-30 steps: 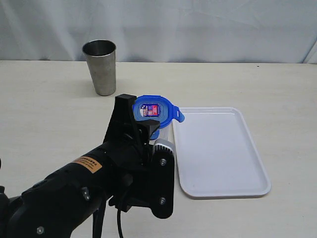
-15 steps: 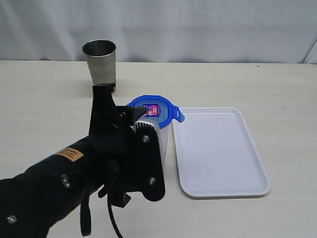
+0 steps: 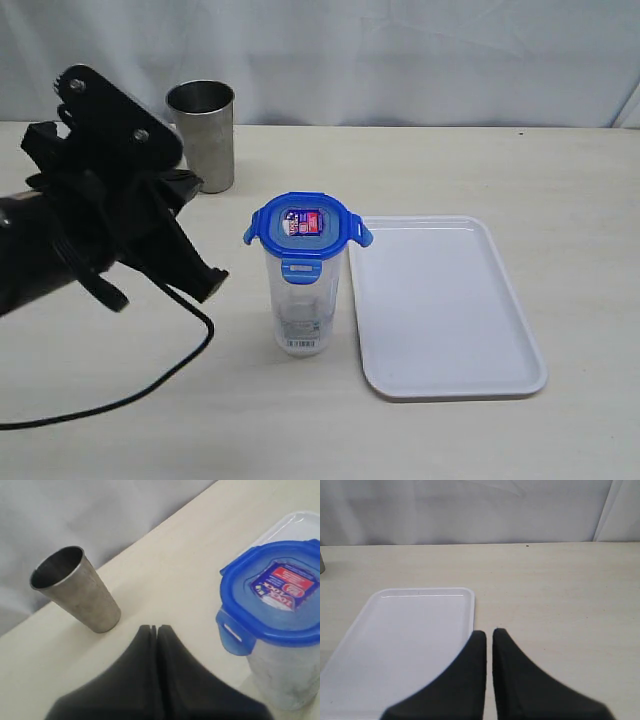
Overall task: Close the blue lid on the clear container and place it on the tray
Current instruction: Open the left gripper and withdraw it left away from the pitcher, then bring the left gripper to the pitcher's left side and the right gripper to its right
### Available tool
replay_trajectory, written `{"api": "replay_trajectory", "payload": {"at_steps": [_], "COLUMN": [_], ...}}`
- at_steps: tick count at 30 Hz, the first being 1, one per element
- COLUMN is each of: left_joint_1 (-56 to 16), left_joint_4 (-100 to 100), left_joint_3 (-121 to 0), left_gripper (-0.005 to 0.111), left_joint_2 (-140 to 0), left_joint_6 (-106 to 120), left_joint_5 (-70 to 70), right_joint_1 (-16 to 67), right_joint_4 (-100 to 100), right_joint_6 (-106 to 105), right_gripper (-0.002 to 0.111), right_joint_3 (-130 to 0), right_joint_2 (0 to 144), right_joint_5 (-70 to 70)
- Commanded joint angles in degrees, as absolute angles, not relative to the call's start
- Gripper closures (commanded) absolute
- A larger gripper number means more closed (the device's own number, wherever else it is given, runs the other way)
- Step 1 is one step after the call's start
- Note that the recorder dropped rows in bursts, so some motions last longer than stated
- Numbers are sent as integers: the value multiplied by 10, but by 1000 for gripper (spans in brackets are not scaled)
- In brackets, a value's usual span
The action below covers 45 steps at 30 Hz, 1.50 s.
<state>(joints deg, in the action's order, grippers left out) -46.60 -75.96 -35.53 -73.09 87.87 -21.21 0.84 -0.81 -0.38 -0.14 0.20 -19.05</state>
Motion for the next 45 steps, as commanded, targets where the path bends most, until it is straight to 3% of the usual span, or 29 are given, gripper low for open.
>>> {"api": "replay_trajectory", "payload": {"at_steps": [1,8,12,16,24,28,36,41,45], "left_joint_1": [-342,-268,-267,-243,-30,43,46,20,-18], "left_joint_4": [-556,-458,-397,-103,451,604,715,714,719], "left_joint_3": [-354,-354,-345,-303,-294,-294,-294,-301,-328], "left_gripper": [107,107,107,107,107,107,107,107,107], "left_joint_2": [-726,-732,-754,-765,-802,-856,-968,-997,-1022], "left_joint_6": [706,671,493,205,-266,-326,-288,-248,-248], "left_joint_5": [-44,-73,-275,-423,-581,-672,-700,-700,-700], "right_joint_1": [9,9,9,9,9,9,21,102,189], "right_joint_4": [-9,-8,-9,-9,-143,-138,-38,108,174], "right_joint_6": [-4,-4,-4,0,50,71,185,260,266], "right_gripper": [104,104,104,104,104,104,104,104,104], "right_joint_3": [0,0,0,0,0,-8,-107,-178,-259], "right_joint_2": [0,0,0,0,0,10,146,274,412], "right_joint_5": [-192,-163,-65,11,95,97,88,85,7]}}
